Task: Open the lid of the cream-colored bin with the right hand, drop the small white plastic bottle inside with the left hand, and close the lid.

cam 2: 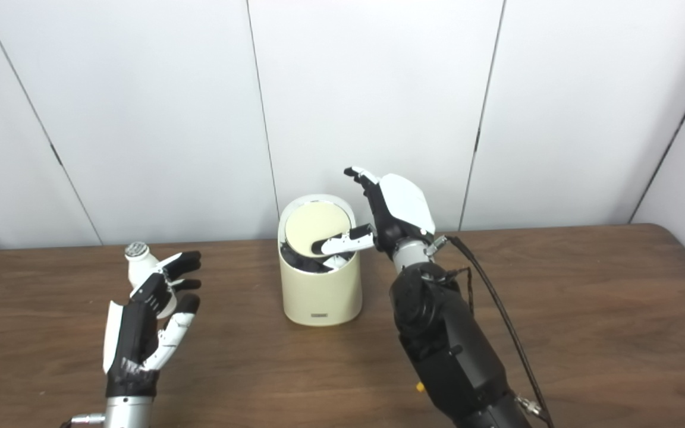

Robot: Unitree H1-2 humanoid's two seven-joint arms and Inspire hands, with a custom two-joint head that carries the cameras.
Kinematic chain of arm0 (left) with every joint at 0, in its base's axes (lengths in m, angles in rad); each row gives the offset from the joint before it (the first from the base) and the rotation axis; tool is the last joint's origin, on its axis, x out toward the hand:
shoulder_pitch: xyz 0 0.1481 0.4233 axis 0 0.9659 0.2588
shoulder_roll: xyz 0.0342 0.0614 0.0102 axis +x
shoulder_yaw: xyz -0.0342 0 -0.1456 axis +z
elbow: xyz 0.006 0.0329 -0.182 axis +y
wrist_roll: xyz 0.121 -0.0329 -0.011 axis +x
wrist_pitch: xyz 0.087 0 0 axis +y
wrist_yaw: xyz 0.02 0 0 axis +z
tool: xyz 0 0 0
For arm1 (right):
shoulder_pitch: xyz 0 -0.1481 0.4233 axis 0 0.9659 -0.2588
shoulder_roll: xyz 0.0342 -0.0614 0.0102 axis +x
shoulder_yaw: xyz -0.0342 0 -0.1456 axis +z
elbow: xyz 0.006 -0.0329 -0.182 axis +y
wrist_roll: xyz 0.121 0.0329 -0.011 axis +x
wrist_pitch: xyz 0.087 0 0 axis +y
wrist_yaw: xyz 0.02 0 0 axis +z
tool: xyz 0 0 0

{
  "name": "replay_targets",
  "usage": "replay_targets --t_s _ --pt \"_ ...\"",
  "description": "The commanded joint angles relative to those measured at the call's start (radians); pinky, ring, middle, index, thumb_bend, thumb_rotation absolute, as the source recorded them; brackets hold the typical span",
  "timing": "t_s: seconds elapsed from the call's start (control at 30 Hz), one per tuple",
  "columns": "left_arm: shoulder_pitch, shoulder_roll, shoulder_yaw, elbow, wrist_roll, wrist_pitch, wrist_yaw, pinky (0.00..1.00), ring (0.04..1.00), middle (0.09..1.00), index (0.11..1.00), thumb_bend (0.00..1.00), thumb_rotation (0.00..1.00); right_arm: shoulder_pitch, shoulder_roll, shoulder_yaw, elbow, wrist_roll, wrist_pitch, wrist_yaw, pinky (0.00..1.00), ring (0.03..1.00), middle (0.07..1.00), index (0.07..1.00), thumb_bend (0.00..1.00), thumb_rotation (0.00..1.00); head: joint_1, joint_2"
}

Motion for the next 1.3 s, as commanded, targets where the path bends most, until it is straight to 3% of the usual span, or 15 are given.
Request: replay_targets --t_s 0.0,0.43,0.67,0.73,0.87,1.03,1.1,1.27 --pt "-0.017 0.000 -0.003 -0.043 0.005 -0.021 0.002 0.68 0.784 0.796 0.756 0.71 0.70 -0.039 -0.003 0.000 -0.003 -0.014 -0.014 -0.021 0.62 0.782 0.845 0.836 0.92 0.27 -0.001 0.000" --pt "-0.014 0.000 -0.003 -0.044 0.009 -0.026 0.003 0.67 0.781 0.795 0.754 0.71 0.70 -0.030 -0.009 0.023 -0.005 -0.031 -0.008 -0.026 0.59 0.760 0.833 0.823 0.87 0.18 0.000 0.003" --pt "-0.015 0.003 -0.002 -0.044 0.008 -0.025 0.002 0.67 0.780 0.794 0.753 0.70 0.70 -0.028 -0.011 0.032 0.000 -0.035 -0.013 -0.042 0.53 0.718 0.823 0.813 0.84 0.06 -0.002 0.002" --pt "-0.015 0.003 -0.001 -0.043 0.004 -0.025 0.000 0.67 0.781 0.795 0.754 0.70 0.70 -0.027 -0.009 0.029 -0.002 -0.028 -0.011 -0.043 0.54 0.729 0.826 0.812 0.85 0.10 -0.003 0.002" --pt "-0.015 0.003 -0.001 -0.044 0.007 -0.022 0.001 0.68 0.782 0.794 0.755 0.71 0.70 -0.025 -0.001 0.016 -0.008 -0.009 -0.005 -0.040 0.57 0.748 0.827 0.818 0.91 0.31 -0.004 0.001" --pt "-0.017 0.004 -0.002 -0.037 0.006 -0.028 0.001 0.67 0.781 0.793 0.756 0.71 0.70 -0.020 -0.002 0.011 -0.026 -0.003 0.003 -0.021 0.62 0.776 0.834 0.835 0.94 0.67 -0.005 0.000" --pt "-0.016 0.004 -0.003 -0.039 0.005 -0.027 0.000 0.67 0.781 0.793 0.755 0.70 0.70 -0.017 -0.002 0.009 -0.031 0.000 0.003 -0.016 0.63 0.779 0.836 0.839 0.95 0.76 -0.005 -0.001" --pt "-0.016 0.004 -0.001 -0.038 0.006 -0.031 0.001 0.67 0.780 0.794 0.755 0.70 0.69 -0.011 -0.004 0.004 -0.040 0.012 0.001 0.001 0.63 0.778 0.841 0.847 0.94 0.83 -0.006 -0.001"
